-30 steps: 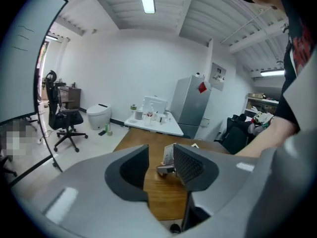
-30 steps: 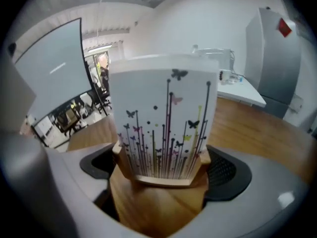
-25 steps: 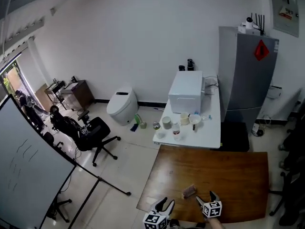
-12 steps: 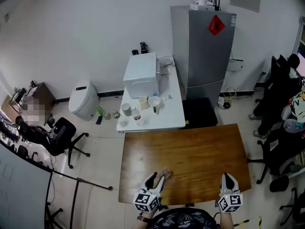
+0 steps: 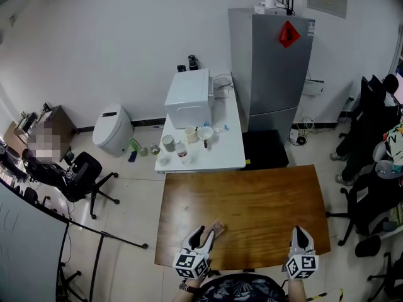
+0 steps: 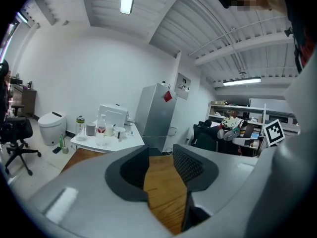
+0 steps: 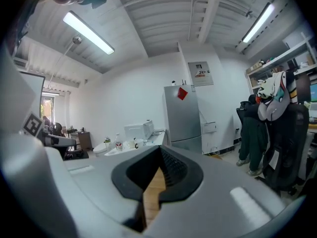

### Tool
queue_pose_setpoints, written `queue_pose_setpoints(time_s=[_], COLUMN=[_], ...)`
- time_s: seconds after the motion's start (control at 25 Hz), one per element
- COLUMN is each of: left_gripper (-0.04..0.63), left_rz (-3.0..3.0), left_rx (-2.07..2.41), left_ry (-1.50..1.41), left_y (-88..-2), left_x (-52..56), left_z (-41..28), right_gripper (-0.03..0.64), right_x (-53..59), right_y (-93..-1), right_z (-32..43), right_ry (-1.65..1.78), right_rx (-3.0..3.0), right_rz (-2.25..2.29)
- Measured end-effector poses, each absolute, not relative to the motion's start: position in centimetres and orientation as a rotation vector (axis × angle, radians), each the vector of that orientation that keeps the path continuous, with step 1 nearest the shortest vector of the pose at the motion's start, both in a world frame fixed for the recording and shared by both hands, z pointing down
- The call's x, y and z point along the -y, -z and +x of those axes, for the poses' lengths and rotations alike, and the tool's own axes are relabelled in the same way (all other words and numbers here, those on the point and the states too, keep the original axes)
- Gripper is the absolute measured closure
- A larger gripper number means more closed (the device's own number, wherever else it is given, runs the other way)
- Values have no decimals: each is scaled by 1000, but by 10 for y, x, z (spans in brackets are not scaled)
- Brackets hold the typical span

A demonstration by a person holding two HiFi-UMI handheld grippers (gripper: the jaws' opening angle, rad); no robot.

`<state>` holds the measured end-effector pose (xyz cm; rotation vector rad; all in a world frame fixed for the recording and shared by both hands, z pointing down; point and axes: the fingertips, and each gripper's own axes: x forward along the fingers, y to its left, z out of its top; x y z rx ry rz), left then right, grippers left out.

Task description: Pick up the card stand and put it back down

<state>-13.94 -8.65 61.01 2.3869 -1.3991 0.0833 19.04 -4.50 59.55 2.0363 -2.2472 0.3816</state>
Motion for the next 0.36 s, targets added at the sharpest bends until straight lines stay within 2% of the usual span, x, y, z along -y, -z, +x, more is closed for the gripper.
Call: queue_pose_setpoints(time_s=[0.36], left_gripper=[440], left_rz=[2378], left_rx=[1404], left_ry=[-77], left_y=[-609], left_x=[81], left_z=[-135], right_gripper=[617], right_x=[44], right_y=[-589], right_z=[184], right_ry=[-359], right_rx=[2294], right_rz=[1991])
